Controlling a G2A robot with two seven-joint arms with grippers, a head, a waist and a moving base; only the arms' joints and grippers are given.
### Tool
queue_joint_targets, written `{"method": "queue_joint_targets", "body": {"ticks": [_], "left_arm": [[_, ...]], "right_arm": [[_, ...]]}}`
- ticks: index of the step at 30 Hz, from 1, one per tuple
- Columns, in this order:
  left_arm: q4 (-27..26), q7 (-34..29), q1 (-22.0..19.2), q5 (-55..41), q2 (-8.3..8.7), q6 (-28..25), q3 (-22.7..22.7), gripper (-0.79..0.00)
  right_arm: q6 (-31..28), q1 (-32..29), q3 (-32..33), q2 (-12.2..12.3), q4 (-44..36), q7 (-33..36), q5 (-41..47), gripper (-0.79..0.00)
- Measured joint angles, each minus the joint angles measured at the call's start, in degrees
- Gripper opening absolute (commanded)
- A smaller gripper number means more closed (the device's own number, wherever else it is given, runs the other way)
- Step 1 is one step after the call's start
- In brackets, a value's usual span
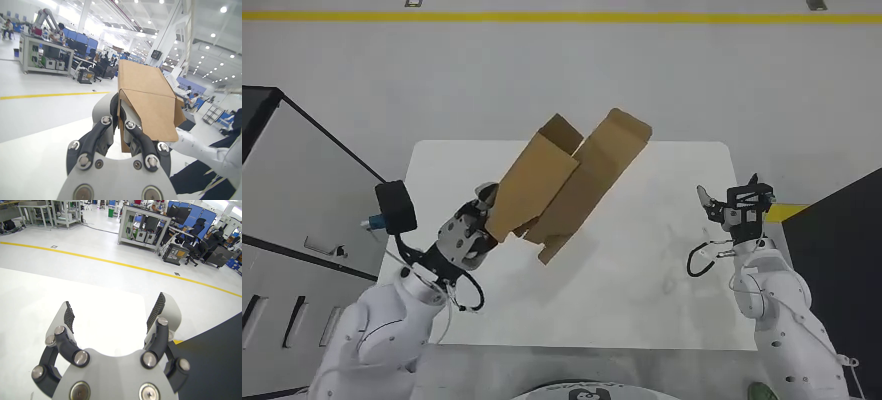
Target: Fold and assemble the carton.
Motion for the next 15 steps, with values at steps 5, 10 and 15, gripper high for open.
{"method": "queue_joint_targets", "body": {"ticks": [5, 10, 15], "left_arm": [[0.0, -8.1, -2.0, -13.5, 0.32, 3.8, -0.3, -0.785], [0.0, -12.4, -3.2, -22.6, 0.52, 6.8, -1.2, -0.785], [0.0, -15.3, -4.1, -31.7, 0.65, 9.5, -2.0, -0.785]], "right_arm": [[0.0, 0.0, 0.0, 0.0, 0.0, 0.0, 0.0, 0.0], [0.0, 0.0, 0.0, 0.0, 0.0, 0.0, 0.0, 0.0], [0.0, 0.0, 0.0, 0.0, 0.0, 0.0, 0.0, 0.0]]}}
